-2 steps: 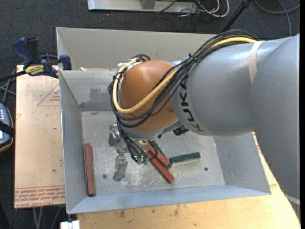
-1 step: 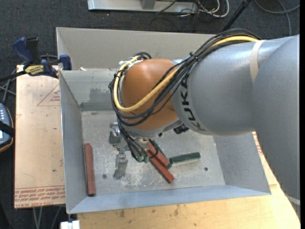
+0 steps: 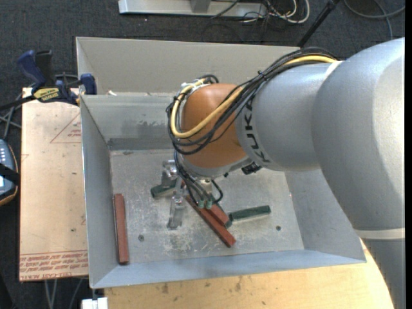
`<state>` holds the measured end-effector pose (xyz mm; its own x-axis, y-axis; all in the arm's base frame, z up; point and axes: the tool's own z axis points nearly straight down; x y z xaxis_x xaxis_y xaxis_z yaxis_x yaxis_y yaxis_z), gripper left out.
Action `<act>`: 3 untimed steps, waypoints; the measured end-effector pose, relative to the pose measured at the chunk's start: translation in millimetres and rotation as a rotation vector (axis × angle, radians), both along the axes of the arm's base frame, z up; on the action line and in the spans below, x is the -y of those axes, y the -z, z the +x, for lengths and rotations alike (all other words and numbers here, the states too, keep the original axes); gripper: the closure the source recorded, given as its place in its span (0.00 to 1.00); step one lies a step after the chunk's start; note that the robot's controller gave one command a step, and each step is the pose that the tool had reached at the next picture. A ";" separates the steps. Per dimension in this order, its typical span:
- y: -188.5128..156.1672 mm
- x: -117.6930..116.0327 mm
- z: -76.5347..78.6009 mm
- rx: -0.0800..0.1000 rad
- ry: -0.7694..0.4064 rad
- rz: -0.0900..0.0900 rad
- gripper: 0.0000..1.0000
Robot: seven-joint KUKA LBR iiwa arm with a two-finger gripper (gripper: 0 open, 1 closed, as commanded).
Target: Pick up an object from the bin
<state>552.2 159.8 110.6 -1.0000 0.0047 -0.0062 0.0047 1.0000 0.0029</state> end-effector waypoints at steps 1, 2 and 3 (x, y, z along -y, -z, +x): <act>0.2 28.9 21.1 -0.011 0.043 -0.002 0.00; -26.6 34.5 29.3 -0.001 0.043 -0.001 0.00; 35.8 3.5 52.7 0.002 -0.061 0.000 0.00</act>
Offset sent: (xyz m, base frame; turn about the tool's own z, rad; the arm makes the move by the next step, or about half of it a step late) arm 0.0304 -0.0334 -0.0023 0.0250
